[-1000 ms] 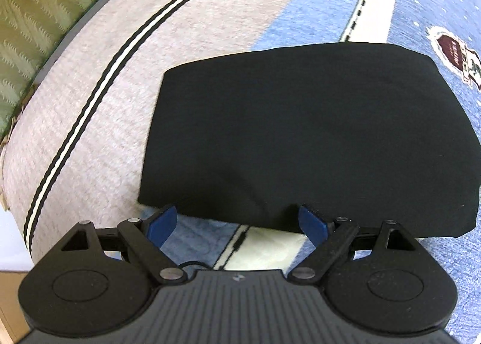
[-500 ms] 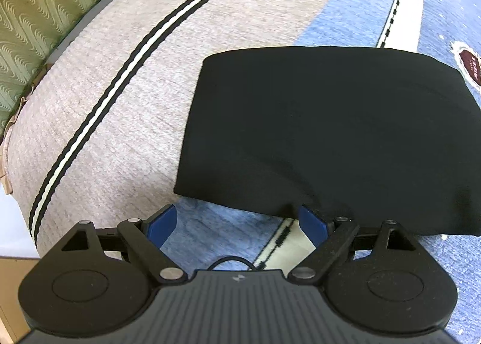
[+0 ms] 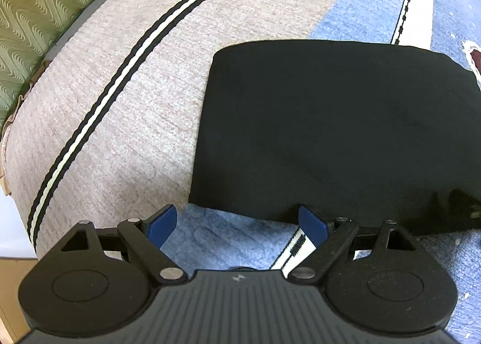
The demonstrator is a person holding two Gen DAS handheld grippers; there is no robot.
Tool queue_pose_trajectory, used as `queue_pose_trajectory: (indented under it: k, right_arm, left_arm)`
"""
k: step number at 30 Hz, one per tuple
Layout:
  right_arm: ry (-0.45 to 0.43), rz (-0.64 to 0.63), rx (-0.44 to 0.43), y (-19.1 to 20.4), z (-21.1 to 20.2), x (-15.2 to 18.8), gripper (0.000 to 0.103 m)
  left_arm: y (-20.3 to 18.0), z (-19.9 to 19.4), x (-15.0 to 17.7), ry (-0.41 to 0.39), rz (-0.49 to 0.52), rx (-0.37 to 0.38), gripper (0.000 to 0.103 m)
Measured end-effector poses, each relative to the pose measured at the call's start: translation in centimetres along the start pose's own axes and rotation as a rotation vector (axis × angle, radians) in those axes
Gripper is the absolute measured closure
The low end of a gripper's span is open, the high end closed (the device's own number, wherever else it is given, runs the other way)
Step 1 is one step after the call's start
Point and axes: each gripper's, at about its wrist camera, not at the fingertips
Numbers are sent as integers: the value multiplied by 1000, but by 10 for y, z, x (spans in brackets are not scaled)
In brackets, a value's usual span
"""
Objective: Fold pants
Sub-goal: 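Lower the folded trousers onto the bed and open both tools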
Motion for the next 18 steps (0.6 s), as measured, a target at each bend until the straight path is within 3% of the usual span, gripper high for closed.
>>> queue_pose_trajectory:
  k: [3, 7, 12, 18]
  right_arm:
    - [-81, 45, -38, -7, -21, 3, 6]
    - [-185, 7, -73, 3, -36, -7, 3]
    - [-178, -26, -121, 16, -6, -30, 2]
    - [-100, 16, -77, -6, 38, -36, 2]
  left_arm:
    - [-2, 1, -2, -9, 2, -6, 15]
    - [-3, 0, -4, -26, -8, -3, 15]
    - [-2, -9, -6, -69, 5, 1, 15]
    - [5, -8, -12, -54, -11, 27, 15]
Point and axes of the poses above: each gripper's, at about its wrist camera, not at the fingertips, and z roughly the way its jaws point, y to its left, x to its underside, and after that the axes turned 9 degrees about -z, right-handed
